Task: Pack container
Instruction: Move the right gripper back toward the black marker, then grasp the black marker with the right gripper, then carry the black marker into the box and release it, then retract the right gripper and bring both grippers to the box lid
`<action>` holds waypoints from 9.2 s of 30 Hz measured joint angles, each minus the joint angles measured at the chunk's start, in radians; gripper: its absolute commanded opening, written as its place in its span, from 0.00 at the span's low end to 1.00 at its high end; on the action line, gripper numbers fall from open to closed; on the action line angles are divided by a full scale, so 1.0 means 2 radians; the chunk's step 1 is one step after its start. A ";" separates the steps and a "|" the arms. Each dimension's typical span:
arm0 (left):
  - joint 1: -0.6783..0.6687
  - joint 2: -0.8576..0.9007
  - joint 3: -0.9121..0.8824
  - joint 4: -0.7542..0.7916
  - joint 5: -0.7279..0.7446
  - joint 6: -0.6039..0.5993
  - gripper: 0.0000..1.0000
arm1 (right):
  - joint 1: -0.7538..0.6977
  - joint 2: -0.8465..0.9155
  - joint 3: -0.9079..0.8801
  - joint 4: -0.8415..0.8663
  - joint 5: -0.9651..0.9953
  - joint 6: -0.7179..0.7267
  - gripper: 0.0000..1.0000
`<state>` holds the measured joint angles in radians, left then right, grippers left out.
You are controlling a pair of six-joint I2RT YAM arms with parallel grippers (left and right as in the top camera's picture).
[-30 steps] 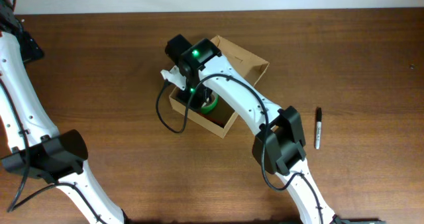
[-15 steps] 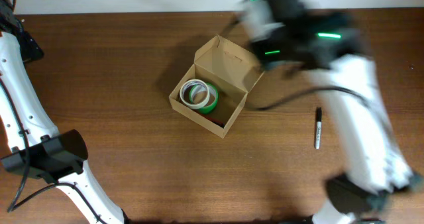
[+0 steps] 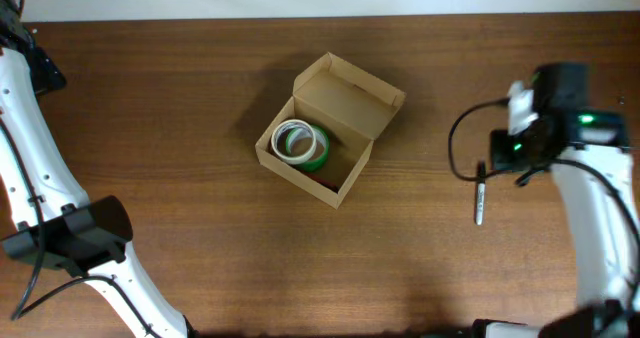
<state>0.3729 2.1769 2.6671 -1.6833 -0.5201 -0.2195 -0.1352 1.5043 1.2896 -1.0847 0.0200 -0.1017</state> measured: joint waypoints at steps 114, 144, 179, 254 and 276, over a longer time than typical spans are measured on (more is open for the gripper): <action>0.000 0.000 0.000 0.000 0.000 0.000 1.00 | -0.329 0.130 -0.155 0.173 -0.003 0.219 0.18; 0.000 0.000 0.000 0.000 0.000 0.000 1.00 | 0.020 0.110 0.331 -0.070 -0.219 0.018 0.04; 0.000 0.000 0.000 0.000 0.000 0.000 1.00 | 0.379 0.345 0.359 -0.087 -0.111 -0.126 0.04; -0.051 0.008 0.000 0.058 0.283 0.054 0.28 | 0.080 0.275 0.219 0.028 -0.105 0.184 0.04; -0.126 0.119 0.000 0.063 0.306 0.063 0.30 | 0.146 0.334 0.214 0.232 -0.312 0.168 0.04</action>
<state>0.1219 2.4142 2.6667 -1.5578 0.0910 -0.0937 0.1574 2.1727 1.7180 -0.6209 -0.6044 0.2337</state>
